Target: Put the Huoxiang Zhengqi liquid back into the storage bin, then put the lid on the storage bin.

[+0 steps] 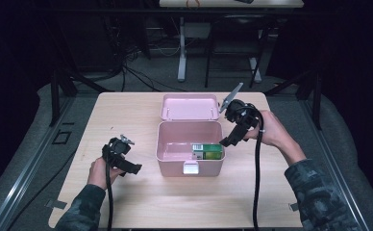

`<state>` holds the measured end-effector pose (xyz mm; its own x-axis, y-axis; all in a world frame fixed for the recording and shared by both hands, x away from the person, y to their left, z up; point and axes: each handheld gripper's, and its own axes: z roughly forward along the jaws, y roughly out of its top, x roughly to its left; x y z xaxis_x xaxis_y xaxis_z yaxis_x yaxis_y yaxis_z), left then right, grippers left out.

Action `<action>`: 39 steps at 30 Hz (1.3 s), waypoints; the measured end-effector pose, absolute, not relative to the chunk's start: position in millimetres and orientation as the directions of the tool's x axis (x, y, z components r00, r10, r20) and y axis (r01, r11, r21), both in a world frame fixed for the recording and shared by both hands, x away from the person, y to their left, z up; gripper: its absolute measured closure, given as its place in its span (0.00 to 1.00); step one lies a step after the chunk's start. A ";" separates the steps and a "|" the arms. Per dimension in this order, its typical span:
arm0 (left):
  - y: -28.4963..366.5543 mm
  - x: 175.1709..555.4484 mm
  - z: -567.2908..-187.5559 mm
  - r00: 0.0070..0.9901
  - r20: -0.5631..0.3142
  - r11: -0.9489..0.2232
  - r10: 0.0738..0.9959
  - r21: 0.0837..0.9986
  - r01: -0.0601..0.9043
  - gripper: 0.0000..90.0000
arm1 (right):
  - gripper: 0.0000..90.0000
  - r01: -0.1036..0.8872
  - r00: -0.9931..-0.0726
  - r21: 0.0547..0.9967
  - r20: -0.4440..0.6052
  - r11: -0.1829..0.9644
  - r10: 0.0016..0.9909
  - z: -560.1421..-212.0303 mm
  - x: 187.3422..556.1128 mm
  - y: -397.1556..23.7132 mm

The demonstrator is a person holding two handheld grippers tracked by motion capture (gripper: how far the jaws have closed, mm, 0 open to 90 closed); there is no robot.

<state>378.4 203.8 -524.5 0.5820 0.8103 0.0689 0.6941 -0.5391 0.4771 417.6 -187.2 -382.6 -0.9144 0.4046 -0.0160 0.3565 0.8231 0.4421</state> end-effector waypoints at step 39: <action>173.1 398.5 -455.6 0.594 0.000 -0.484 0.805 0.580 0.655 0.00 | 0.00 0.541 -0.772 0.537 0.011 0.647 0.636 -395.5 451.0 -214.4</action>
<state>398.5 173.1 -455.6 0.5939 0.8045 0.0003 0.6550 -0.4838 0.5805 451.0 -214.4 -395.5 -0.7719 0.6357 0.0111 0.5407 0.6472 0.5373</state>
